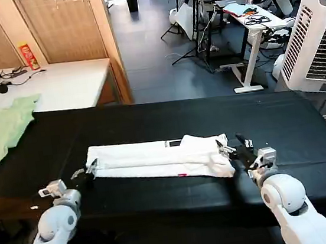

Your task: Fold and organize the clothes.

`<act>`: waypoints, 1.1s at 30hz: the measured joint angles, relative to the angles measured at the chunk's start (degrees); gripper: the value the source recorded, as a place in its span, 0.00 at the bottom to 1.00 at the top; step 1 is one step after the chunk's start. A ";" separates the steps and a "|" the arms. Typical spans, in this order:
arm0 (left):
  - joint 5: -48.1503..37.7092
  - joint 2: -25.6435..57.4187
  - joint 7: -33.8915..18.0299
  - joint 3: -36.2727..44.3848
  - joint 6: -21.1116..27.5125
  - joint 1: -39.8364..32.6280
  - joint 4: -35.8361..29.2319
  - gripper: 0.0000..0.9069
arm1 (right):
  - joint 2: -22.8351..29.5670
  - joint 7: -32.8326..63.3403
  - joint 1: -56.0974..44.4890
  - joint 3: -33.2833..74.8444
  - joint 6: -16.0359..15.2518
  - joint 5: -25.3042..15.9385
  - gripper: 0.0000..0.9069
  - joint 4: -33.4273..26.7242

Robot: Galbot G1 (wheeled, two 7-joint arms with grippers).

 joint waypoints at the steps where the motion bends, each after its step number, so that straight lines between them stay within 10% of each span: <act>1: -0.05 0.04 0.00 0.00 0.45 -0.12 0.00 0.00 | 0.00 -0.02 -0.04 0.03 0.00 0.00 0.97 0.13; 33: 26.92 12.61 -0.39 -4.56 -1.54 5.32 -8.47 0.00 | 1.41 0.66 -4.91 2.82 -0.11 -0.25 0.97 5.66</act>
